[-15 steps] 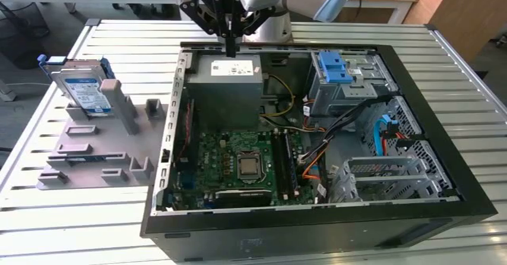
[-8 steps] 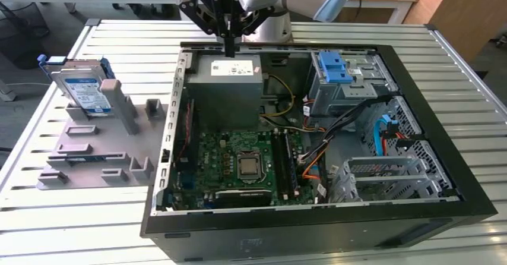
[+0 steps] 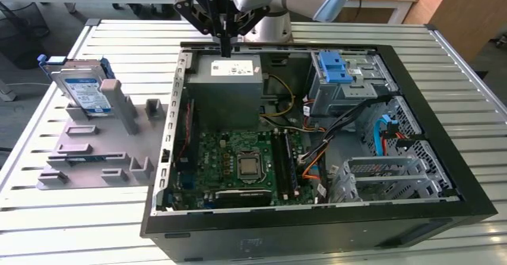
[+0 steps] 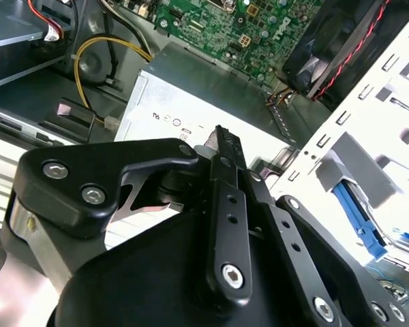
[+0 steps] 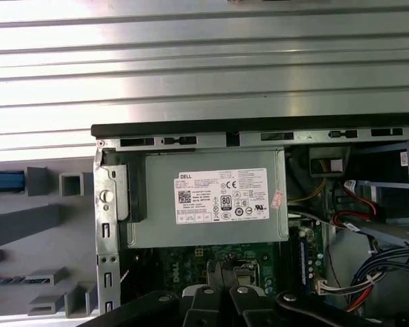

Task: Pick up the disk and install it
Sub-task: 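Reach for the disk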

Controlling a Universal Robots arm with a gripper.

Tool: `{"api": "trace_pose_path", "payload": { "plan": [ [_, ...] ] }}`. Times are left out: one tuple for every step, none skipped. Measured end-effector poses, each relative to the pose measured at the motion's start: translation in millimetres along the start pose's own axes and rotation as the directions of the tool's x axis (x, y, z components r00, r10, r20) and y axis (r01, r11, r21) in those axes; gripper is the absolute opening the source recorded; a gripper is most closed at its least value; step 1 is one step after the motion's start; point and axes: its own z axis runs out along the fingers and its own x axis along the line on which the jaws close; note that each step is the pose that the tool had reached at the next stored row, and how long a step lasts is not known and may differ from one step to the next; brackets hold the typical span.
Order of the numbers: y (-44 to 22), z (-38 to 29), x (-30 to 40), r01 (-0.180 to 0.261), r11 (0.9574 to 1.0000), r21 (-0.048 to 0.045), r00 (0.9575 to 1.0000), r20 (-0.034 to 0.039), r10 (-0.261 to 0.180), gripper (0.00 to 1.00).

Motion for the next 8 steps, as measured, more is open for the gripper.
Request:
{"api": "trace_pose_path", "payload": {
  "plan": [
    [0.0,0.0,0.7,0.000,1.0000,0.0000,1.0000,0.0000,0.000,0.11],
    [-0.1,-0.1,1.3,0.000,1.0000,0.0000,1.0000,0.0000,0.000,0.11],
    [-0.1,-0.1,1.9,0.000,1.0000,0.0000,1.0000,0.0000,0.000,0.11],
    [-0.2,-0.1,2.6,0.000,1.0000,0.0000,1.0000,0.0000,0.000,0.11],
    [-0.3,-0.1,3.3,0.000,1.0000,0.0000,1.0000,0.0000,0.000,0.11],
    [-0.3,-0.1,4.0,0.000,1.0000,0.0000,1.0000,0.0000,0.000,0.11],
    [-0.4,-0.1,4.7,0.000,1.0000,0.0000,1.0000,0.0000,0.000,0.11],
    [-0.3,-0.1,5.3,0.000,1.0000,0.0000,1.0000,0.0000,0.000,0.11]
  ]
}}
